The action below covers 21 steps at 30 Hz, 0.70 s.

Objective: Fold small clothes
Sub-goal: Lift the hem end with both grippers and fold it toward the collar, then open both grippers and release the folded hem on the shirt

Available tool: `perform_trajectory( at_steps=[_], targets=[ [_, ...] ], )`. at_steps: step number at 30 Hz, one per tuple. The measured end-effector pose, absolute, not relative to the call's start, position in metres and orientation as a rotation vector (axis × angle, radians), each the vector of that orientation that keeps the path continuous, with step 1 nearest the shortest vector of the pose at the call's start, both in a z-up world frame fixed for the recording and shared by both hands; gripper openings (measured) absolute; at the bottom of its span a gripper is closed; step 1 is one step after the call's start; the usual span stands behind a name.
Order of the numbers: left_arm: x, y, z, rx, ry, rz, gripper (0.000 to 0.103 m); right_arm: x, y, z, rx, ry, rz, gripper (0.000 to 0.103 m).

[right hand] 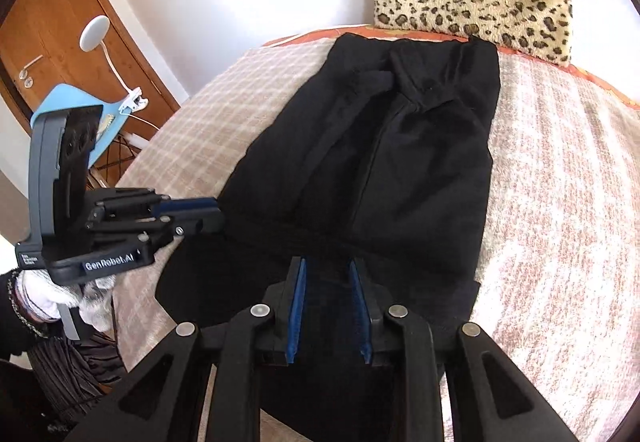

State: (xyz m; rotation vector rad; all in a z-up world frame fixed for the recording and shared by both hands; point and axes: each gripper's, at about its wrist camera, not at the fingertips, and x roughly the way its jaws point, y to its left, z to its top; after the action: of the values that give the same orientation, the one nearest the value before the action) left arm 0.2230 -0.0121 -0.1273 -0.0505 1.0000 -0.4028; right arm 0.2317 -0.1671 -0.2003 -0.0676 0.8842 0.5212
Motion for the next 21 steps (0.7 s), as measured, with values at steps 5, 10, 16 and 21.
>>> perform_trajectory(
  at_steps=[5,10,16,21],
  targets=[
    [0.222,-0.011,-0.125,-0.025,0.976,-0.356,0.015,0.228,-0.188,-0.2,-0.089,0.878,0.43,0.021],
    [0.22,-0.013,-0.118,0.006,0.943,-0.328,0.015,0.224,-0.205,-0.192,-0.041,0.842,0.398,0.024],
    [0.221,-0.015,-0.113,0.007,0.928,-0.317,0.025,0.222,-0.217,-0.182,0.004,0.805,0.385,0.034],
    [0.222,-0.006,-0.102,-0.047,0.888,-0.324,0.04,0.225,-0.219,-0.171,-0.004,0.753,0.365,0.039]
  ],
)
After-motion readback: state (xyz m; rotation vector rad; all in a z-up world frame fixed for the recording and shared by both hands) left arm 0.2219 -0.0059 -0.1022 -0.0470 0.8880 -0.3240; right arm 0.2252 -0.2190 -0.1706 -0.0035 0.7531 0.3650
